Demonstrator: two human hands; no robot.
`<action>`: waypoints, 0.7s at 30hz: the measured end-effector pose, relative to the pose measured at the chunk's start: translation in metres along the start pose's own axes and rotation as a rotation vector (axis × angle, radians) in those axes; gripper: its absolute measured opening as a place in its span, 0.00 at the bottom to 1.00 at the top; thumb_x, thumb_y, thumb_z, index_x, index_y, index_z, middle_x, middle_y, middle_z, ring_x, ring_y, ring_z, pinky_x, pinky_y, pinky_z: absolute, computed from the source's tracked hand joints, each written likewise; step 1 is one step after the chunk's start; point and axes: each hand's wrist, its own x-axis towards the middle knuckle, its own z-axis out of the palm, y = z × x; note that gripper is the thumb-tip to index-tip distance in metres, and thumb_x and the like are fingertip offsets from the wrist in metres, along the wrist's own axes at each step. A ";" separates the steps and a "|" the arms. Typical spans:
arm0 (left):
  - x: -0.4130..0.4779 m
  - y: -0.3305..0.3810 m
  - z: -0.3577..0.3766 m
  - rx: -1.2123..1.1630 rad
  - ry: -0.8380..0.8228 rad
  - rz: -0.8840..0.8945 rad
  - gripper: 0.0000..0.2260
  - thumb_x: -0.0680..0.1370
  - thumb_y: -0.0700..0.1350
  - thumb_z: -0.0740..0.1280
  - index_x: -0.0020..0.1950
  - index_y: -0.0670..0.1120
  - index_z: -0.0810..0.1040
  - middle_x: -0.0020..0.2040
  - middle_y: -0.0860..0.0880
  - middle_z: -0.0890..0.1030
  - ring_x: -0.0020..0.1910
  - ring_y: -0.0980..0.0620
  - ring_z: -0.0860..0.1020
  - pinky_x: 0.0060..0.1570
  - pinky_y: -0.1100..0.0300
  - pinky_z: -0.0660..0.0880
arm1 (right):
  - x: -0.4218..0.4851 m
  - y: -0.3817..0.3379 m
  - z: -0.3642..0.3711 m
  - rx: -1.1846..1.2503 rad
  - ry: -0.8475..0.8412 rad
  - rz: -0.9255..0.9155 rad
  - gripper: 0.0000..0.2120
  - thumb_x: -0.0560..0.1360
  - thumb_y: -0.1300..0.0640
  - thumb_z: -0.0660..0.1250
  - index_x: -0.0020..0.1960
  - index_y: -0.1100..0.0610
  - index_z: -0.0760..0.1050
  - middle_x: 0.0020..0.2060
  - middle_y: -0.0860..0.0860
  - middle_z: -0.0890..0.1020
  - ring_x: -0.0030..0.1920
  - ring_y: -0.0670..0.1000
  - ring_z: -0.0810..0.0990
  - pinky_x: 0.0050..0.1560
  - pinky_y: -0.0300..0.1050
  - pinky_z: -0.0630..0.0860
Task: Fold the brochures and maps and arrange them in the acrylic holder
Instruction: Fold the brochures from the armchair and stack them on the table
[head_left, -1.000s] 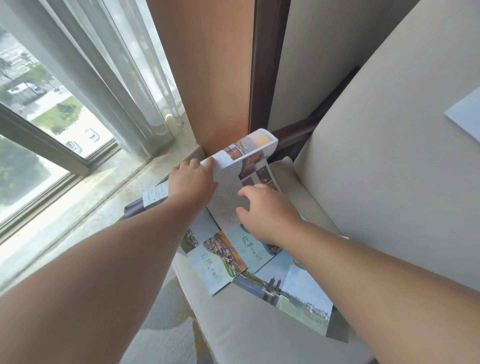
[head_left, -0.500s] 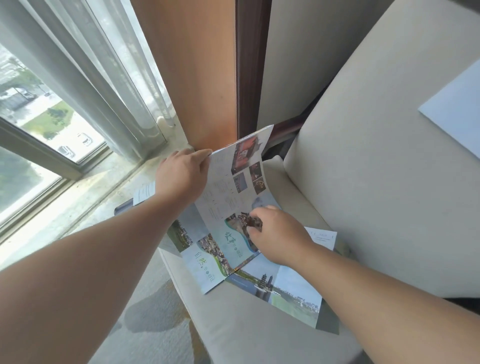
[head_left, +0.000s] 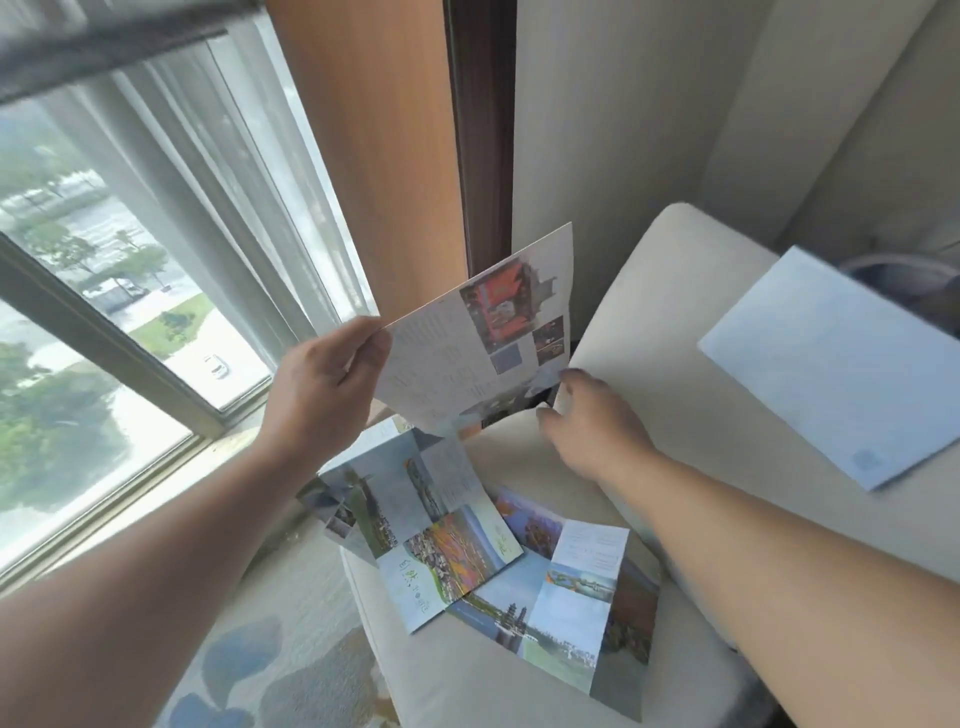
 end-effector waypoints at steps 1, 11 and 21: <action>-0.003 0.011 -0.010 -0.029 0.020 -0.002 0.13 0.79 0.54 0.57 0.50 0.52 0.80 0.36 0.53 0.79 0.34 0.53 0.74 0.34 0.59 0.71 | -0.001 -0.008 -0.016 0.046 0.056 -0.005 0.22 0.76 0.51 0.66 0.68 0.56 0.69 0.64 0.58 0.76 0.62 0.60 0.75 0.54 0.48 0.72; -0.051 0.077 -0.099 -0.333 0.314 -0.035 0.11 0.79 0.52 0.61 0.41 0.62 0.80 0.36 0.63 0.79 0.37 0.66 0.74 0.40 0.68 0.71 | -0.033 -0.071 -0.141 0.160 0.201 -0.263 0.14 0.75 0.46 0.67 0.50 0.58 0.75 0.46 0.56 0.81 0.49 0.61 0.79 0.39 0.48 0.69; -0.092 0.091 -0.179 0.339 0.341 0.006 0.29 0.76 0.51 0.67 0.75 0.52 0.62 0.72 0.47 0.68 0.72 0.46 0.63 0.71 0.44 0.60 | -0.120 -0.161 -0.136 -0.055 -0.051 -0.552 0.10 0.78 0.54 0.65 0.39 0.51 0.71 0.37 0.50 0.79 0.42 0.56 0.78 0.45 0.54 0.76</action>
